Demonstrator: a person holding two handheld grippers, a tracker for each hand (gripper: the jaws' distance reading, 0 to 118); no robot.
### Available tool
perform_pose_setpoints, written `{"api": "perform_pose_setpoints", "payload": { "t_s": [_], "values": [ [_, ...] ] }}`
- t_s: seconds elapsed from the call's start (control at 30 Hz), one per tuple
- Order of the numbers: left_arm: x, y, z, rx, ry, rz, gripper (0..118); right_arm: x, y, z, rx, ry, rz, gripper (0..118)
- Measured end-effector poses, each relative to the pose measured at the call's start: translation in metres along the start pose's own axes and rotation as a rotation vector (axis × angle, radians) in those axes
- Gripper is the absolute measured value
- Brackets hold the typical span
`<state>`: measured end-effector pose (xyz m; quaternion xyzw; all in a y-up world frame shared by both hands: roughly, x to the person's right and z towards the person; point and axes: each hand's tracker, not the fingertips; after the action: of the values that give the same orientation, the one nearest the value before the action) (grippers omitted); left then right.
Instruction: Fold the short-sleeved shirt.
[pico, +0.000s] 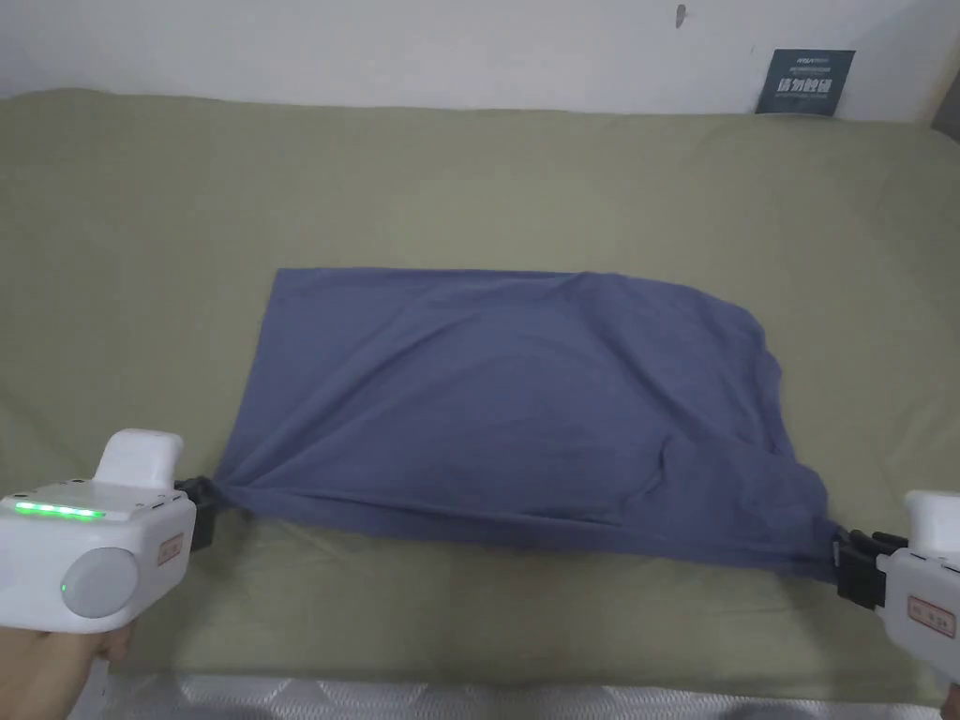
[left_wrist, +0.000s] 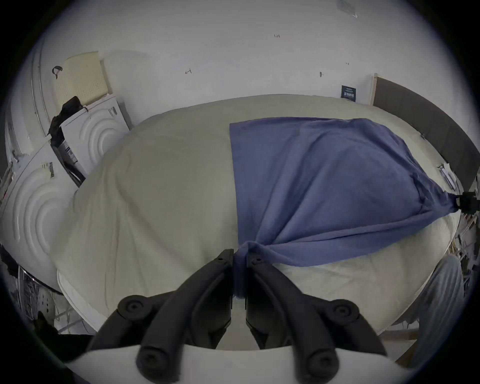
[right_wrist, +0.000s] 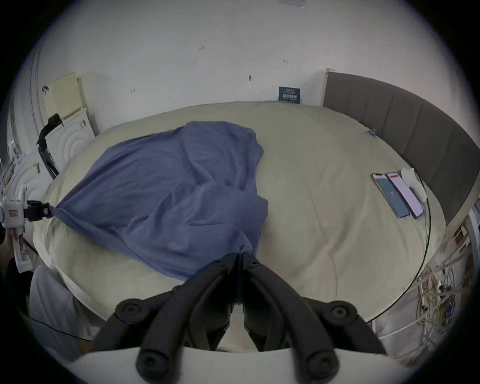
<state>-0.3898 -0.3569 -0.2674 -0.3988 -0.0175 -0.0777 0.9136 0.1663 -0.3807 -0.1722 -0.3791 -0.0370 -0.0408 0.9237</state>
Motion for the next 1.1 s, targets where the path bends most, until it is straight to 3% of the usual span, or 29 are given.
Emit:
{"api": "perform_pose_setpoints", "payload": {
  "t_s": [0.13, 0.17, 0.2, 0.23, 0.27, 0.3, 0.37, 0.47, 0.5, 0.53, 0.57, 0.6, 0.63, 0.7, 0.97, 1.0, 1.03, 1.07, 1.1],
  "values": [
    [-0.005, -0.003, 0.000, -0.010, -0.030, 0.074, 10, 0.001, -0.002, -0.001, -0.012, 0.008, -0.011, 8],
    [-0.006, -0.003, 0.000, -0.017, -0.034, 0.087, 17, 0.001, -0.003, 0.000, -0.012, 0.005, -0.013, 11],
    [-0.008, -0.005, 0.002, -0.025, -0.035, 0.099, 43, 0.001, -0.002, 0.002, -0.014, 0.004, -0.023, 29],
    [-0.010, -0.007, 0.003, -0.027, -0.047, 0.116, 79, 0.002, -0.001, 0.004, -0.021, 0.010, -0.046, 54],
    [-0.011, -0.009, 0.004, -0.033, -0.045, 0.124, 110, 0.001, 0.000, 0.006, -0.017, 0.005, -0.066, 88],
    [-0.011, -0.011, 0.008, -0.026, -0.038, 0.130, 118, 0.002, 0.000, 0.007, -0.007, -0.001, -0.082, 118],
    [-0.012, -0.011, 0.020, -0.018, -0.025, 0.134, 115, 0.000, 0.007, 0.020, 0.029, 0.001, -0.108, 109],
    [-0.013, -0.015, 0.035, -0.034, -0.003, 0.153, 112, -0.009, 0.002, 0.026, 0.027, 0.011, -0.121, 109],
    [-0.013, -0.016, 0.041, -0.044, -0.006, 0.157, 96, -0.013, 0.000, 0.030, 0.025, 0.007, -0.091, 102],
    [-0.012, -0.019, 0.047, -0.044, -0.008, 0.164, 70, -0.018, -0.002, 0.034, 0.031, 0.002, -0.054, 87],
    [-0.012, -0.021, 0.051, -0.047, -0.003, 0.171, 29, -0.018, -0.004, 0.038, 0.039, -0.007, -0.023, 60],
    [-0.012, -0.025, 0.050, -0.054, -0.006, 0.178, 0, -0.022, -0.007, 0.039, 0.044, -0.022, 0.009, 16],
    [-0.013, -0.029, 0.051, -0.052, -0.011, 0.185, 0, -0.024, -0.011, 0.039, 0.043, -0.052, 0.042, 8],
    [-0.014, -0.030, 0.053, -0.068, -0.033, 0.184, 0, -0.027, -0.014, 0.039, 0.034, -0.003, 0.034, 7],
    [-0.019, -0.019, 0.038, -0.068, -0.042, 0.208, 1, -0.026, -0.016, 0.032, -0.002, 0.031, -0.013, 7],
    [-0.019, -0.016, 0.034, -0.061, -0.028, 0.205, 16, -0.025, -0.015, 0.030, -0.005, 0.030, -0.004, 7],
    [-0.020, -0.013, 0.030, -0.065, -0.011, 0.205, 49, -0.025, -0.015, 0.030, -0.005, 0.019, 0.006, 7],
    [-0.023, -0.009, 0.022, -0.080, 0.006, 0.209, 89, -0.023, -0.014, 0.028, -0.005, 0.017, 0.007, 7],
    [-0.024, -0.007, 0.016, -0.082, 0.021, 0.216, 118, -0.021, -0.014, 0.027, -0.009, 0.019, -0.002, 7]
  ]
}}
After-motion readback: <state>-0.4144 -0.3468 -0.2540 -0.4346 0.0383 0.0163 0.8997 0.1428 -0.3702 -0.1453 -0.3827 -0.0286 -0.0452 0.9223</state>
